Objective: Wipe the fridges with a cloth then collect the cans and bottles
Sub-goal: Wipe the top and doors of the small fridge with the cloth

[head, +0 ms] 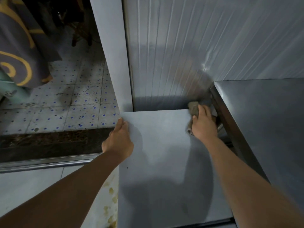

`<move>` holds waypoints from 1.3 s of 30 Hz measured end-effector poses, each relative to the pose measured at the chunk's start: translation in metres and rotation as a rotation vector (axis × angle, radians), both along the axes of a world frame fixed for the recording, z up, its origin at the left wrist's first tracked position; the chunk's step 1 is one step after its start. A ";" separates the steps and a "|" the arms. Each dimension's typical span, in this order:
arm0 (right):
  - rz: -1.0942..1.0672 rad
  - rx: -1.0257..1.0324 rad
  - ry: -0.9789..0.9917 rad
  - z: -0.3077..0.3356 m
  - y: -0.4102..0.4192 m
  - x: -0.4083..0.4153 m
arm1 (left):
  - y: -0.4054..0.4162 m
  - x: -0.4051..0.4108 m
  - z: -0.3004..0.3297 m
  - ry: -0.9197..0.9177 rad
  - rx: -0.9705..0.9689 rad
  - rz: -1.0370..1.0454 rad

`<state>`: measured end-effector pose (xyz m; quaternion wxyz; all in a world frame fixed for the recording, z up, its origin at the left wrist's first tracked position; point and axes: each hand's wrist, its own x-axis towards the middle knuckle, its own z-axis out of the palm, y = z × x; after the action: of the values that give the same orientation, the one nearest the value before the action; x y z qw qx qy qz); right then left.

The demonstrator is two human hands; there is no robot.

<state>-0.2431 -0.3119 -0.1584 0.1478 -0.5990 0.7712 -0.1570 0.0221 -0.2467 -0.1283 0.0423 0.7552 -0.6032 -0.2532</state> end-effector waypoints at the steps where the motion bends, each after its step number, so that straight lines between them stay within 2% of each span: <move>1: -0.019 0.008 0.011 -0.001 0.008 0.000 | 0.000 0.000 0.000 -0.006 -0.003 -0.011; 7: -0.031 0.012 0.112 0.004 0.081 0.006 | 0.009 -0.004 0.000 -0.111 -0.068 -0.053; 10: -0.051 -0.001 0.131 0.003 0.127 0.008 | 0.026 -0.009 -0.005 -0.206 -0.180 -0.195; 12: -0.091 0.018 0.130 0.002 0.146 0.011 | 0.041 -0.019 -0.009 -0.175 -0.183 -0.275; 22: -0.097 0.045 0.107 0.007 0.070 0.013 | 0.041 -0.015 -0.017 -0.017 -0.118 -0.254; 25: 0.086 0.010 0.220 0.004 0.087 0.051 | 0.042 -0.012 -0.016 0.000 -0.119 -0.260; 29: 0.375 -0.046 0.052 0.003 0.121 0.121 | 0.039 -0.004 -0.007 -0.028 -0.090 -0.324; 32: 0.450 -0.027 0.042 0.006 0.120 0.107 | 0.050 0.003 -0.002 -0.032 -0.072 -0.316; 34: 0.357 -0.022 0.118 0.006 0.109 0.073 | 0.064 0.009 -0.003 0.006 -0.059 -0.271; 36: 0.161 0.016 0.167 0.010 0.097 0.039 | 0.077 0.013 -0.005 0.046 -0.057 -0.238; 39: -0.032 0.048 0.147 0.011 0.094 0.040 | 0.084 0.015 -0.006 0.051 -0.080 -0.220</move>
<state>-0.2030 -0.2178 -0.1470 0.1025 -0.5926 0.7931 -0.0966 0.0375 -0.1630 -0.1340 0.0598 0.6755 -0.6907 -0.2512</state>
